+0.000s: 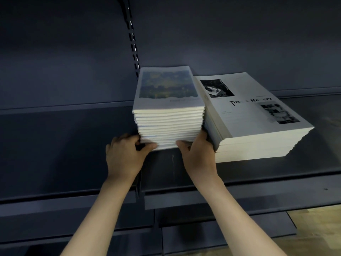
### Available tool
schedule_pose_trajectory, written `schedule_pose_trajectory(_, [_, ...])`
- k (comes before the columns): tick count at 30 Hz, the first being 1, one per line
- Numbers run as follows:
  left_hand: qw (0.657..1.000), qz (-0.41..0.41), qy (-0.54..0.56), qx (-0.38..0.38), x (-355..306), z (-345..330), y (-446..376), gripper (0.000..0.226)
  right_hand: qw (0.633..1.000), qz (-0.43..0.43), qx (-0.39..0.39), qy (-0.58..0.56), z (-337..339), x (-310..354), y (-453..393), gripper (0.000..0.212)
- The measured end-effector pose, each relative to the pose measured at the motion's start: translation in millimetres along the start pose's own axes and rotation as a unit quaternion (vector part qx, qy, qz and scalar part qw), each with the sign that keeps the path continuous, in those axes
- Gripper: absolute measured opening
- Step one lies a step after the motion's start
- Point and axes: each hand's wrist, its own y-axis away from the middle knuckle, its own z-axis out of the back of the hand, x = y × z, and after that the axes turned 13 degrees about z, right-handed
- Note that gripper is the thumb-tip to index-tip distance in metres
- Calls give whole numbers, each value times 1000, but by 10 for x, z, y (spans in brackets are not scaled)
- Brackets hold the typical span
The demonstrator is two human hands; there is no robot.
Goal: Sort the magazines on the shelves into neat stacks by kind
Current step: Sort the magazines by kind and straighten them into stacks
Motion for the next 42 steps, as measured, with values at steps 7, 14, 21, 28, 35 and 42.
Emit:
schedule_pose_trajectory(7, [999,0,42,3,30,-65,-11,35,998,7,-14,56,-12,22,32,57])
schedule_pose_trajectory(14, [1000,-12,15,17,49,-62,-51,37,994,5,-19,109,-43,14,45,58])
schedule_pose_trajectory(21, [1000,-22,-12,7,40,-73,-44,37,997,-7,-37,63,-81,11,76,54])
schedule_pose_trajectory(28, [998,-45,-41,-18,47,-39,-20,34,995,0,-40,95,-96,-3,89,58])
schedule_pose_trajectory(35, [996,22,-66,54,-26,-12,51,61,991,-2,8,135,-11,4,78,52])
schedule_pose_trajectory(42, [998,33,-16,48,35,-73,92,40,989,-23,45,139,-30,-37,38,38])
